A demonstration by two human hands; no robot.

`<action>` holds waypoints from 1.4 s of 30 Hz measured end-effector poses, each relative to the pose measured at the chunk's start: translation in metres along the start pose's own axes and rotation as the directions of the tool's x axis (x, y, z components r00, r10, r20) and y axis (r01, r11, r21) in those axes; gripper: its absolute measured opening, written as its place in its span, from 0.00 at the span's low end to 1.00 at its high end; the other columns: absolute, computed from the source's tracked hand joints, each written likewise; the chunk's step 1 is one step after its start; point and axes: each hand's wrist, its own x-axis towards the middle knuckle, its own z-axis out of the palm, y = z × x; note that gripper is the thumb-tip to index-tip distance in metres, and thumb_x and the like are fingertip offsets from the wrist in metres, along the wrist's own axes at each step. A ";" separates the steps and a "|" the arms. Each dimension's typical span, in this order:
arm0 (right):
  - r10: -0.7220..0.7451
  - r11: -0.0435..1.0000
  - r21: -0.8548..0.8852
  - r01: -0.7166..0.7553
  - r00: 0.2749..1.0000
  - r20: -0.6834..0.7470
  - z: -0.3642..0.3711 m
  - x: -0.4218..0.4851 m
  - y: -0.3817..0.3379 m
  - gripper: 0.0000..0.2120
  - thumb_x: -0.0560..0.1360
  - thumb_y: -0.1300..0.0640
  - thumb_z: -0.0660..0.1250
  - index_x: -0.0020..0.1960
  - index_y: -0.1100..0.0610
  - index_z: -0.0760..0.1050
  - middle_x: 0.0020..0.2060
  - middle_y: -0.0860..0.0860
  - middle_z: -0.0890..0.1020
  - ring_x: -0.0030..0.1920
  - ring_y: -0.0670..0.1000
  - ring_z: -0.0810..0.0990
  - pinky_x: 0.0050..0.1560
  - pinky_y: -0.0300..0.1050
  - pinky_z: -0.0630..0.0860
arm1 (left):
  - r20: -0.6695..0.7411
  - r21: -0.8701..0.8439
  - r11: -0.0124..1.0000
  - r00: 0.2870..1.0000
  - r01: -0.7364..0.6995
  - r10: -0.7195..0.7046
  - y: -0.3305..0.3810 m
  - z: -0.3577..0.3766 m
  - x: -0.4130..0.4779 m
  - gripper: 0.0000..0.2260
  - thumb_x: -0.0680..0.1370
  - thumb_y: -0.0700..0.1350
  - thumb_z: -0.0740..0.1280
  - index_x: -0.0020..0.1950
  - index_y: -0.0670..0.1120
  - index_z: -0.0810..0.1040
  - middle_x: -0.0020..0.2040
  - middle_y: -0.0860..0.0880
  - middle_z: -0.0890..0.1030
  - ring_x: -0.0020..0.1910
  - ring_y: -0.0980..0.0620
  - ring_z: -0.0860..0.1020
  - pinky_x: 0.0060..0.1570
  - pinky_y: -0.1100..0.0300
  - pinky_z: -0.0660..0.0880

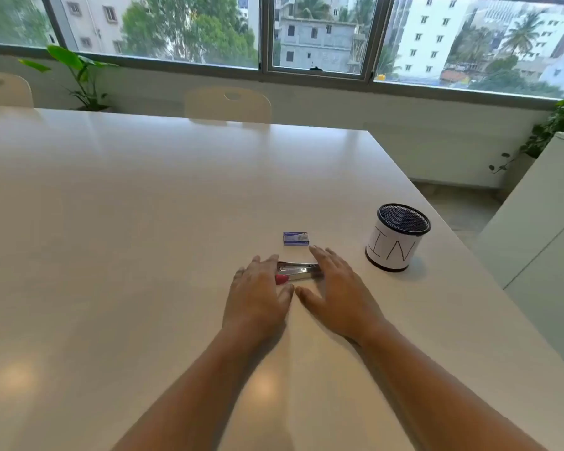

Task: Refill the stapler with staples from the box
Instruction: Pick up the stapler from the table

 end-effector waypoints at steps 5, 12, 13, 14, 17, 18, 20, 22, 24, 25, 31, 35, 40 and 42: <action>-0.066 0.997 0.035 0.067 0.997 -0.040 0.001 0.002 0.004 0.29 0.73 0.41 0.66 0.71 0.52 0.71 0.65 0.48 0.79 0.68 0.48 0.72 0.69 0.45 0.70 | -0.123 -0.175 0.981 0.991 -0.079 0.058 -0.004 0.000 0.000 0.21 0.76 0.48 0.71 0.68 0.48 0.75 0.64 0.49 0.80 0.69 0.50 0.73 0.70 0.50 0.67; -0.110 0.922 0.368 0.120 0.993 -0.047 -0.013 0.000 0.008 0.18 0.73 0.46 0.72 0.61 0.52 0.80 0.47 0.46 0.82 0.47 0.45 0.81 0.48 0.43 0.81 | -0.005 -0.570 0.809 0.985 -0.143 0.170 -0.006 -0.010 0.005 0.23 0.75 0.50 0.73 0.68 0.57 0.72 0.57 0.62 0.82 0.61 0.62 0.77 0.60 0.70 0.71; -0.107 0.902 0.414 0.124 0.992 -0.065 -0.013 0.001 0.007 0.18 0.73 0.45 0.72 0.60 0.53 0.80 0.48 0.46 0.82 0.47 0.45 0.82 0.47 0.39 0.81 | -0.003 -0.597 0.790 0.985 -0.141 0.174 -0.006 -0.011 0.006 0.23 0.74 0.51 0.72 0.68 0.58 0.72 0.58 0.62 0.82 0.62 0.63 0.77 0.60 0.71 0.70; -0.100 0.882 0.454 0.126 0.992 -0.082 -0.013 0.001 0.005 0.18 0.73 0.45 0.72 0.59 0.52 0.79 0.48 0.45 0.82 0.46 0.45 0.83 0.46 0.36 0.80 | -0.007 -0.625 0.767 0.984 -0.144 0.178 -0.007 -0.011 0.007 0.23 0.74 0.52 0.72 0.68 0.57 0.72 0.58 0.62 0.82 0.63 0.62 0.77 0.61 0.71 0.71; -0.045 0.793 0.603 0.084 0.996 -0.080 -0.010 0.000 -0.003 0.17 0.74 0.44 0.70 0.60 0.48 0.73 0.46 0.45 0.84 0.43 0.49 0.84 0.43 0.42 0.83 | 0.000 -0.739 0.671 0.995 -0.068 0.101 -0.008 -0.012 0.009 0.25 0.72 0.59 0.71 0.67 0.56 0.73 0.59 0.57 0.83 0.61 0.57 0.79 0.60 0.64 0.76; -0.041 0.778 0.623 0.080 0.996 -0.077 -0.008 0.000 -0.004 0.17 0.75 0.44 0.70 0.60 0.48 0.72 0.45 0.47 0.84 0.42 0.50 0.84 0.43 0.47 0.83 | 0.003 -0.767 0.641 0.998 -0.038 0.062 -0.007 -0.012 0.010 0.26 0.71 0.63 0.69 0.67 0.56 0.74 0.57 0.56 0.83 0.59 0.56 0.80 0.59 0.61 0.78; -0.046 0.779 0.621 0.086 0.996 -0.079 -0.006 -0.002 -0.005 0.17 0.76 0.44 0.68 0.62 0.48 0.70 0.46 0.47 0.84 0.45 0.49 0.84 0.45 0.45 0.82 | 0.000 -0.787 0.617 1.000 0.009 -0.014 -0.008 -0.011 0.012 0.27 0.71 0.68 0.62 0.65 0.54 0.75 0.55 0.55 0.84 0.56 0.55 0.82 0.58 0.58 0.78; -0.054 0.780 0.618 0.099 0.994 -0.090 -0.006 -0.003 -0.007 0.20 0.76 0.42 0.67 0.64 0.47 0.71 0.45 0.41 0.83 0.47 0.41 0.84 0.44 0.32 0.78 | -0.020 -0.793 0.609 0.998 0.020 -0.060 -0.008 -0.010 0.013 0.29 0.71 0.69 0.58 0.64 0.52 0.76 0.52 0.54 0.85 0.54 0.55 0.82 0.57 0.58 0.78; -0.048 0.783 0.614 0.104 0.993 -0.107 -0.007 -0.003 -0.008 0.22 0.74 0.40 0.67 0.63 0.49 0.74 0.38 0.37 0.81 0.40 0.38 0.81 0.40 0.26 0.73 | -0.033 -0.795 0.606 0.997 0.017 -0.072 -0.008 -0.009 0.014 0.30 0.72 0.69 0.58 0.64 0.51 0.77 0.51 0.52 0.85 0.53 0.54 0.83 0.55 0.58 0.78; -0.043 0.786 0.609 0.105 0.992 -0.116 -0.007 -0.003 -0.008 0.21 0.74 0.39 0.67 0.61 0.49 0.76 0.35 0.38 0.80 0.35 0.39 0.79 0.38 0.26 0.72 | -0.035 -0.792 0.611 0.997 0.014 -0.067 -0.009 -0.008 0.014 0.29 0.73 0.68 0.58 0.63 0.50 0.77 0.50 0.52 0.86 0.53 0.54 0.83 0.55 0.58 0.78; -0.055 0.807 0.569 0.159 0.979 -0.195 -0.011 -0.002 -0.010 0.15 0.75 0.38 0.64 0.49 0.50 0.79 0.31 0.43 0.78 0.30 0.43 0.75 0.33 0.29 0.71 | -0.028 -0.761 0.649 0.999 0.003 -0.037 -0.010 -0.006 0.014 0.23 0.77 0.63 0.57 0.63 0.50 0.78 0.48 0.54 0.86 0.50 0.55 0.83 0.52 0.61 0.78; -0.055 0.809 0.566 0.160 0.979 -0.198 -0.012 -0.003 -0.013 0.16 0.74 0.36 0.65 0.50 0.47 0.77 0.34 0.46 0.79 0.32 0.45 0.76 0.32 0.31 0.73 | -0.029 -0.758 0.653 0.999 0.003 -0.039 -0.011 -0.005 0.015 0.25 0.75 0.67 0.57 0.60 0.52 0.79 0.47 0.55 0.86 0.49 0.55 0.83 0.52 0.60 0.79; -0.009 0.813 0.569 0.122 0.980 -0.197 -0.013 -0.006 -0.014 0.22 0.71 0.32 0.66 0.52 0.49 0.75 0.36 0.36 0.79 0.33 0.41 0.76 0.35 0.27 0.71 | -0.016 -0.799 0.601 0.998 0.024 -0.062 -0.011 -0.004 0.014 0.20 0.77 0.65 0.57 0.54 0.55 0.81 0.46 0.50 0.86 0.49 0.49 0.84 0.54 0.53 0.79; -0.007 0.806 0.576 0.132 0.977 -0.214 -0.014 -0.005 -0.014 0.20 0.73 0.34 0.66 0.50 0.50 0.77 0.35 0.46 0.79 0.30 0.44 0.74 0.33 0.28 0.70 | -0.011 -0.808 0.588 0.997 0.035 -0.074 -0.011 -0.004 0.014 0.21 0.78 0.64 0.55 0.53 0.54 0.82 0.46 0.49 0.86 0.48 0.50 0.84 0.52 0.56 0.78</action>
